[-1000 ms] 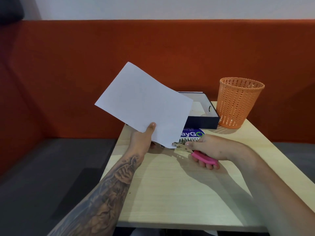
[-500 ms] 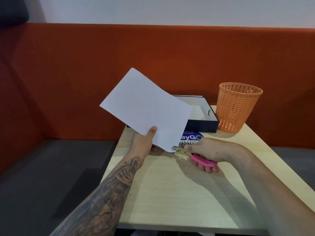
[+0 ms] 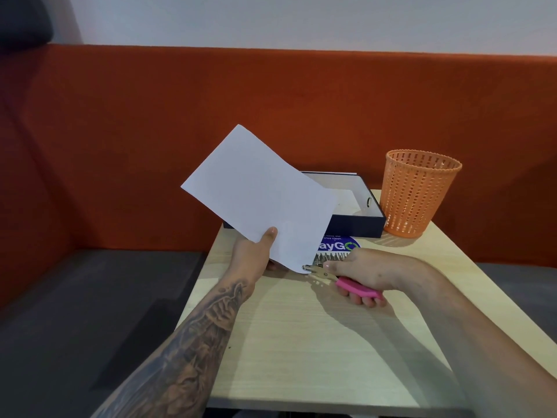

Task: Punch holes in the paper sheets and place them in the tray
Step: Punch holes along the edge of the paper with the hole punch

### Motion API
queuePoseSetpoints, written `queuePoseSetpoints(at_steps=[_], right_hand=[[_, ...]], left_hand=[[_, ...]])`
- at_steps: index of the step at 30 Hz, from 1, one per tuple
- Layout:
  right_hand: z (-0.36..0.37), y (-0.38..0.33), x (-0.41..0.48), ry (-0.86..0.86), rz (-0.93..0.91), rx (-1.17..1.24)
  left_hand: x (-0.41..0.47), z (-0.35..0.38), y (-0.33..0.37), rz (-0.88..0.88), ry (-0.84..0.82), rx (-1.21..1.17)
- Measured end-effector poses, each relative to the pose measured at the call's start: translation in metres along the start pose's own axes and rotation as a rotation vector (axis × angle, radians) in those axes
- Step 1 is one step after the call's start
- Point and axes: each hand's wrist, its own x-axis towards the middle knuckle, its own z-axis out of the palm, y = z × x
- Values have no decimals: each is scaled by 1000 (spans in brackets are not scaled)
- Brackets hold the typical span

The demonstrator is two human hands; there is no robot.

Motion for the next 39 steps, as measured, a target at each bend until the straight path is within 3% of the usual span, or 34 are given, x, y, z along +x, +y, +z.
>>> queuePoseSetpoints(at_steps=[8,13,25,39], right_hand=[[-1,0,1,-10,19,40],[-2,4,-1,-51,-2,199],[-2,7,5,190,-222,234],[-1,31,12,313,-303,411]], left_hand=[[-2,0,1,17,8,2],[0,-5,2,3,44,18],[-1,-10,13,60,77,-122],[-4,-8,16,167,1,-157]])
